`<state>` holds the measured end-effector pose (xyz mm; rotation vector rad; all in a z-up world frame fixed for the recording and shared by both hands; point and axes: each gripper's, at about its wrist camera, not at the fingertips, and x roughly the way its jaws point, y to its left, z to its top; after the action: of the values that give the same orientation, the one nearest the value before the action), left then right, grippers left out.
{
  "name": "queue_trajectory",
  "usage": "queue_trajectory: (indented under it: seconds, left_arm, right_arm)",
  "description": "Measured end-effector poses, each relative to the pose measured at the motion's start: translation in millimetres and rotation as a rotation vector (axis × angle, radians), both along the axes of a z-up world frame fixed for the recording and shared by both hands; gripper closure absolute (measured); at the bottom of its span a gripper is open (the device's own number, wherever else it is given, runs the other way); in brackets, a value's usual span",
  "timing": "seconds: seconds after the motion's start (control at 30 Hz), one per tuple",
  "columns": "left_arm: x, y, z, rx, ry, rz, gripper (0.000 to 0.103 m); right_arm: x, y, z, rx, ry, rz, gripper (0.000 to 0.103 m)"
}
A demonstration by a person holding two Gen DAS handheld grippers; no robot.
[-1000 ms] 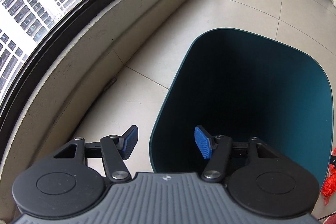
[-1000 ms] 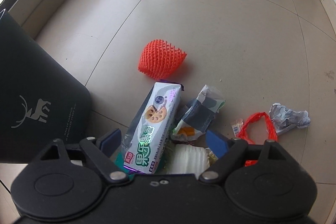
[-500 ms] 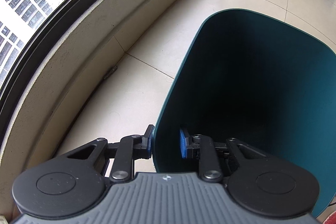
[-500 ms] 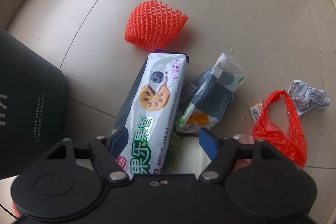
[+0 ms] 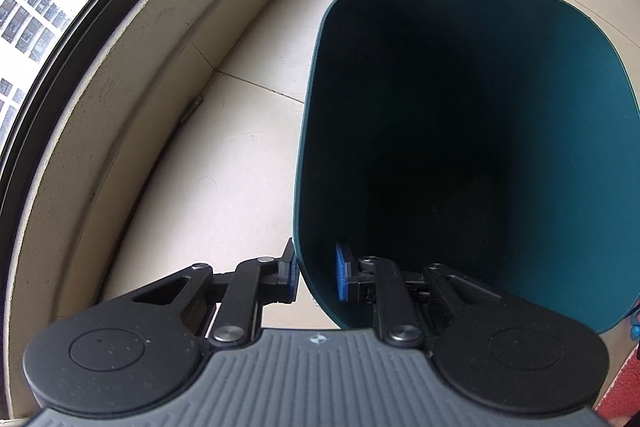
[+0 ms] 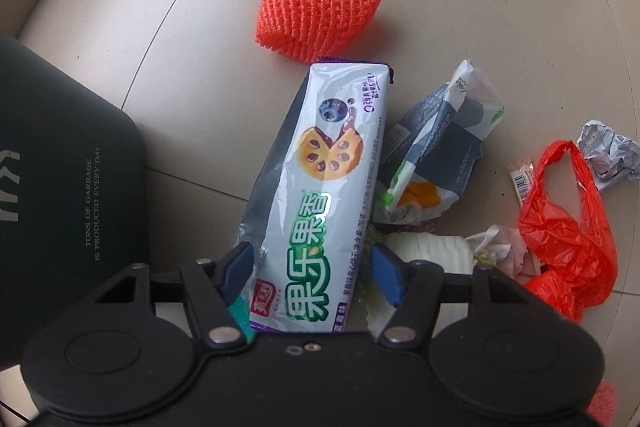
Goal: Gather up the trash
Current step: 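Hold the left tool at the bin rim while the right tool grasps the snack wrapper, then carry the snack wrapper over the bin and open the right gripper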
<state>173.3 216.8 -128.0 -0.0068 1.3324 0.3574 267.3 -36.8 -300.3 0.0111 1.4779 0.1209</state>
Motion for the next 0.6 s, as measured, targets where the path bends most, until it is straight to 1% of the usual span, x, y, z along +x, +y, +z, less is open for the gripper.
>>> queue_trajectory:
  seconds: [0.03,0.1,0.13,0.2,0.23,0.27,0.33,0.47,0.5,0.57,0.6]
  left_arm:
    - [-2.7,-4.7,0.3,-0.001,0.006,-0.016,0.086]
    - [-3.8,-11.5,0.2,0.006,0.011,-0.037,0.086]
    - [-4.4,-14.7,0.1,0.02,0.007,-0.042,0.086]
    - [-6.2,-20.4,0.0,0.042,-0.005,-0.035,0.087]
    - [-6.0,-21.2,-0.7,0.046,-0.005,-0.033,0.087]
    - [-11.2,-28.6,0.7,0.047,-0.007,-0.031,0.087]
    - [-12.9,-31.1,0.1,0.047,-0.008,-0.024,0.087]
    - [-16.2,-31.5,4.5,0.035,-0.026,-0.012,0.087]
    - [-18.1,-31.2,5.4,0.025,-0.027,-0.006,0.087]
    - [-9.6,1.2,-2.8,-0.004,-0.026,0.012,0.087]
    - [-10.1,3.2,-3.8,-0.016,-0.022,0.019,0.087]
  right_arm:
    - [-1.5,-0.6,-0.8,0.007,0.001,0.002,0.052]
    - [-3.6,-2.4,1.0,0.01,-0.009,0.005,0.056]
    - [-4.7,-2.8,2.7,0.009,-0.018,0.01,0.061]
    - [-7.2,-3.4,8.4,0.002,-0.036,0.015,0.067]
    - [-8.3,-2.9,12.0,-0.007,-0.04,0.024,0.089]
    - [-9.7,-3.2,16.3,-0.008,-0.041,0.027,0.097]
    - [-11.4,-5.7,28.1,0.013,-0.059,0.046,0.097]
    - [-17.0,-5.7,62.2,-0.021,-0.102,0.118,0.098]
    - [-17.5,-5.8,76.3,-0.023,-0.117,0.139,0.098]
    - [-17.8,-5.6,111.1,-0.01,-0.164,0.18,0.098]
    - [-17.6,-5.4,127.8,0.006,-0.183,0.191,0.098]
